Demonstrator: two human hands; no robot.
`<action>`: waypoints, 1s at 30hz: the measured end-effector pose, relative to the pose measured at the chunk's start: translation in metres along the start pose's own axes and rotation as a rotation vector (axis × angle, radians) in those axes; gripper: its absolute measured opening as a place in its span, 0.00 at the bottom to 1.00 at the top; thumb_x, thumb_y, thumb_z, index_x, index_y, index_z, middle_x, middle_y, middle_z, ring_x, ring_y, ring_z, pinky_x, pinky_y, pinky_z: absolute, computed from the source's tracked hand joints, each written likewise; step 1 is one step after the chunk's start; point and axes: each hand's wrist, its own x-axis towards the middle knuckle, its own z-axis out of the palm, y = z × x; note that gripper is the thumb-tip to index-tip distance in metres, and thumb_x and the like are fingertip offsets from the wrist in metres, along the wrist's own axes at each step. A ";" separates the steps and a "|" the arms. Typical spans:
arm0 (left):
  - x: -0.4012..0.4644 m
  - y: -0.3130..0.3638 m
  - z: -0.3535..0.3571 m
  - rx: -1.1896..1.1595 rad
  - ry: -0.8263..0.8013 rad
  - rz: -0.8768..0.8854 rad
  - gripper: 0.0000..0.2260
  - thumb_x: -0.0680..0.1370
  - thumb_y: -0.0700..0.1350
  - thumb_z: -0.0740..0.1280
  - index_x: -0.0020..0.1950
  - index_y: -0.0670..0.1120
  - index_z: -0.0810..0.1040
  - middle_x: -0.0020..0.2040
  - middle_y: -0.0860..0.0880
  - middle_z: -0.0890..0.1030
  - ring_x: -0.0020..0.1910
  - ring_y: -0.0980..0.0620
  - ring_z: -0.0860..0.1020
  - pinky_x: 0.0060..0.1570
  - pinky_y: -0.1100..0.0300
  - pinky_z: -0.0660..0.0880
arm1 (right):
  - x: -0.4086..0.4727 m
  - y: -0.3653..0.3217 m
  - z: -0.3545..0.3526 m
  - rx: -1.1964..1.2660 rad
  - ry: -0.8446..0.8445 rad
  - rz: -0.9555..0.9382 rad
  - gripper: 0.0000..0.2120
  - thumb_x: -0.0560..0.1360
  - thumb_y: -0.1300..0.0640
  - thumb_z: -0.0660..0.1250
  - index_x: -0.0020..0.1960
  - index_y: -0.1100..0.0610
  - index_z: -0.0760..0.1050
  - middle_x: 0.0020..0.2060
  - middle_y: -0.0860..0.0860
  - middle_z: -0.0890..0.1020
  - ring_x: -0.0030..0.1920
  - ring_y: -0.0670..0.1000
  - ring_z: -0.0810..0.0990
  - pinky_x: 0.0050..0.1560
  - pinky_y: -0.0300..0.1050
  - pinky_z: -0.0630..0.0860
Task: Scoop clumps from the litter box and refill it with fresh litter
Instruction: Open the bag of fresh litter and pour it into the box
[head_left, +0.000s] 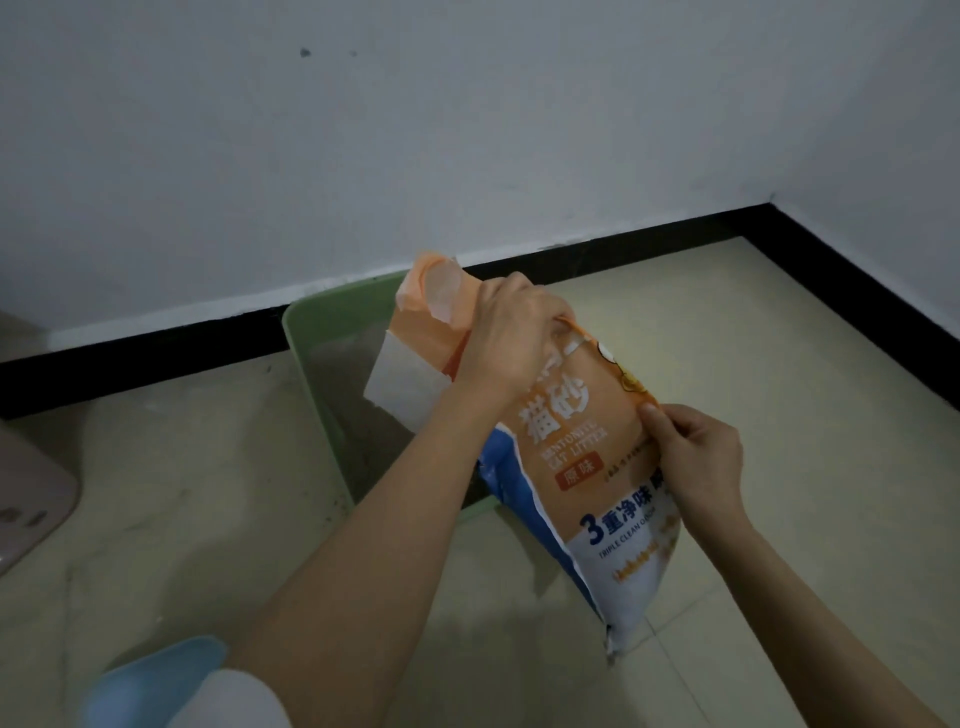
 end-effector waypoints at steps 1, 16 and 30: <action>-0.001 -0.005 0.001 -0.016 0.005 -0.015 0.09 0.78 0.41 0.63 0.51 0.49 0.82 0.47 0.50 0.80 0.53 0.50 0.70 0.53 0.62 0.56 | 0.001 -0.001 0.002 0.007 0.001 -0.002 0.11 0.76 0.54 0.65 0.40 0.56 0.83 0.36 0.55 0.83 0.41 0.56 0.81 0.48 0.54 0.77; -0.024 -0.004 0.012 0.073 -0.175 -0.027 0.10 0.79 0.44 0.60 0.55 0.53 0.80 0.53 0.53 0.80 0.56 0.51 0.69 0.57 0.56 0.58 | -0.004 0.030 0.020 0.040 -0.050 0.113 0.08 0.76 0.56 0.66 0.44 0.56 0.82 0.39 0.54 0.83 0.46 0.58 0.80 0.52 0.59 0.77; -0.031 -0.019 0.025 0.014 -0.117 -0.173 0.10 0.80 0.47 0.59 0.53 0.53 0.80 0.51 0.52 0.81 0.55 0.50 0.71 0.63 0.54 0.57 | -0.013 0.031 0.021 0.176 -0.026 0.196 0.10 0.76 0.62 0.65 0.36 0.57 0.78 0.32 0.53 0.77 0.36 0.50 0.73 0.38 0.42 0.70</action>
